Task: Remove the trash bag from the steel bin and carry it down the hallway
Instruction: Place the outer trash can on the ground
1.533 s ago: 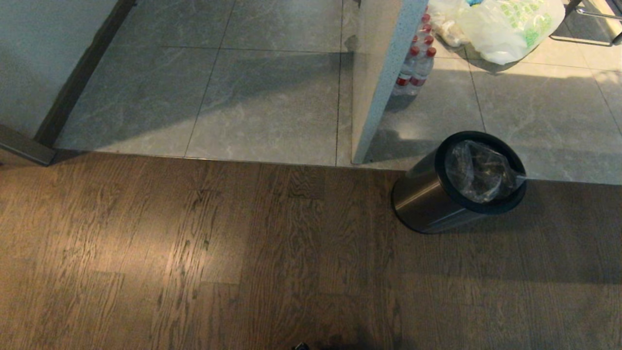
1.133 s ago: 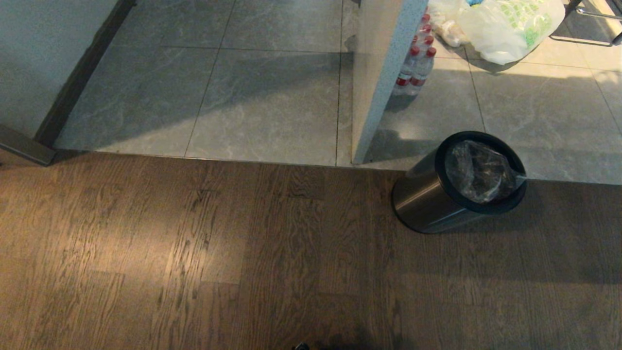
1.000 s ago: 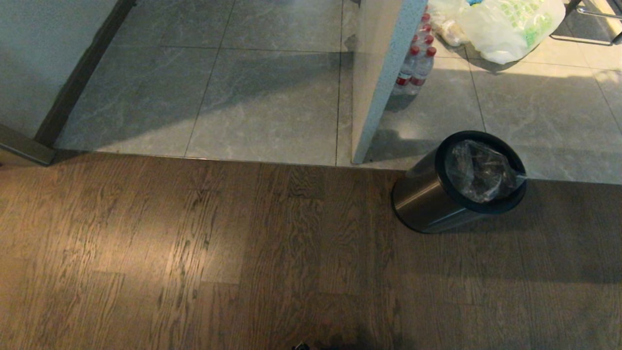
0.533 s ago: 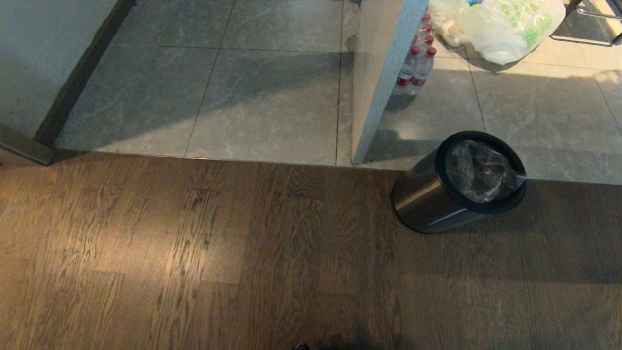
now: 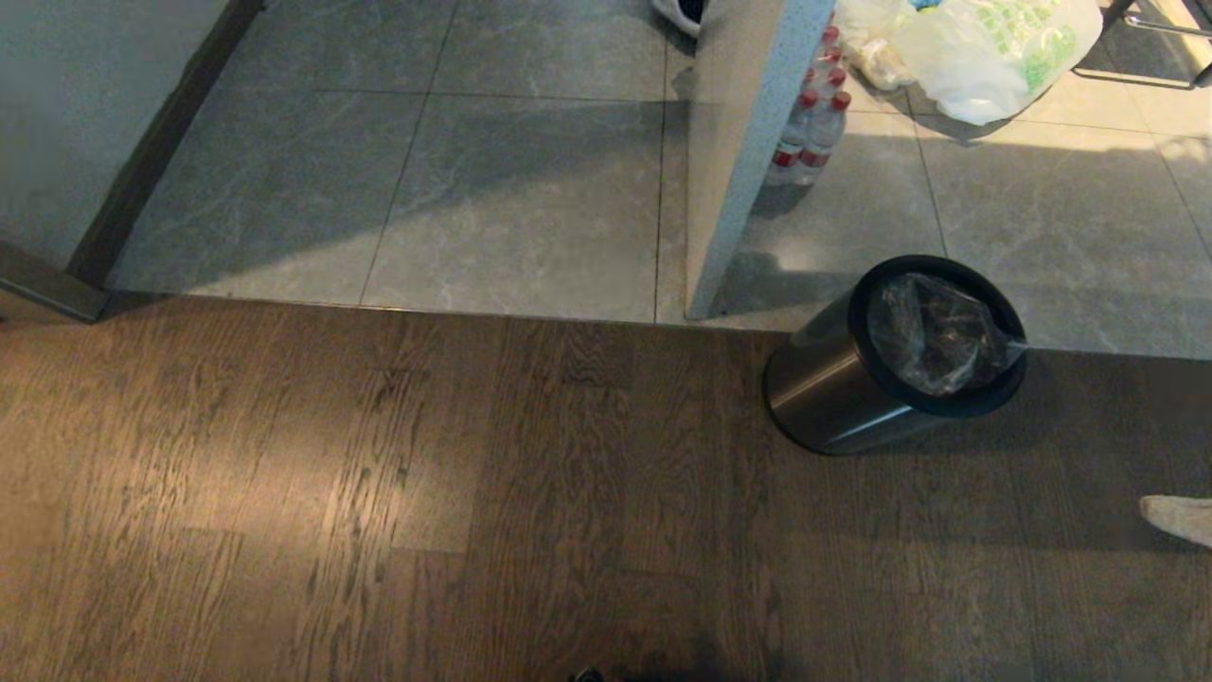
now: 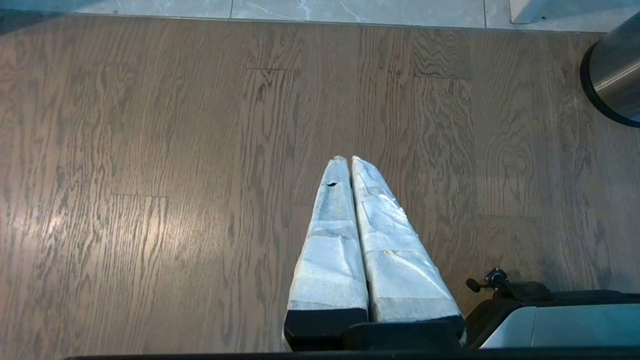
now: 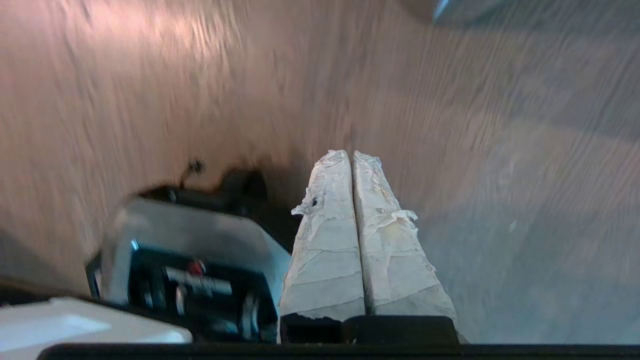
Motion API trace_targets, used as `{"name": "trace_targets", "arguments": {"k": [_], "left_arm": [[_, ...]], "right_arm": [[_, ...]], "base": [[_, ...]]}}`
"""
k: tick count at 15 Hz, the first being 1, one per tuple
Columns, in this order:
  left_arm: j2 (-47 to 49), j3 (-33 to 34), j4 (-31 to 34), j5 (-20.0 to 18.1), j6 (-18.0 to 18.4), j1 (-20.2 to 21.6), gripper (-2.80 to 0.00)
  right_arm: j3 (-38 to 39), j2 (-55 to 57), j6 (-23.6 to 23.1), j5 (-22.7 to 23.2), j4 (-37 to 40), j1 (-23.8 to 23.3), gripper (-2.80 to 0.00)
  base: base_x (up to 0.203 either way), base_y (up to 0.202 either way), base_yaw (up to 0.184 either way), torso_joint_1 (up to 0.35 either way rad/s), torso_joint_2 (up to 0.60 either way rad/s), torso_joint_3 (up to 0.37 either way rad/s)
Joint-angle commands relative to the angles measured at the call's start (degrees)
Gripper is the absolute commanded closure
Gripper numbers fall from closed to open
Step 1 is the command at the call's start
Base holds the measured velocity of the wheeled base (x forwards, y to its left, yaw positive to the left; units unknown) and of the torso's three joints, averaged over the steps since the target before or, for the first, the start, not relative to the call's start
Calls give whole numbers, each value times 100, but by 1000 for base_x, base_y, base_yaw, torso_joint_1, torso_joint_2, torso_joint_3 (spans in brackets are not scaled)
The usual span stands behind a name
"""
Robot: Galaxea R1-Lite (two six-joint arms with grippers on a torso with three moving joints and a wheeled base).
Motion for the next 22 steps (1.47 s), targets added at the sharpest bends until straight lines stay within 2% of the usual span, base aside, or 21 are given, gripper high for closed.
{"name": "trace_targets", "arguments": {"k": [1,5,8,9,12,14,16,20,22], "left_arm": [[0,0,1,1,-1,1,0],[0,0,1,1,-1,1,0],[0,0,1,1,-1,1,0],[0,0,1,1,-1,1,0],[0,0,1,1,-1,1,0],[0,0,1,1,-1,1,0],[0,0,1,1,-1,1,0],[0,0,1,1,-1,1,0],[0,3,1,1,-1,1,0]], "right_arm": [[-43,742,-129,27,0,71,0],[-239,2047,-380,55,-315,434,0],[-348,2383,-515,64,-656,516,0],[-328,2409,-551,48,-621,516,-280],[-304,2607,-843,19,-707,497,-280],[-328,2914,-849,2,-945,480,-280],[-427,3333,-837,-3,-1575,467,-280],[-582,4261,-872,-11,-3347,467,-280],[-838,4588,-1042,-23,-3754,417,-280]], "base": [[0,0,0,0,0,0],[0,0,0,0,0,0],[0,0,0,0,0,0],[0,0,0,0,0,0],[0,0,0,0,0,0],[0,0,0,0,0,0],[0,0,0,0,0,0],[0,0,0,0,0,0],[0,0,0,0,0,0]]}}
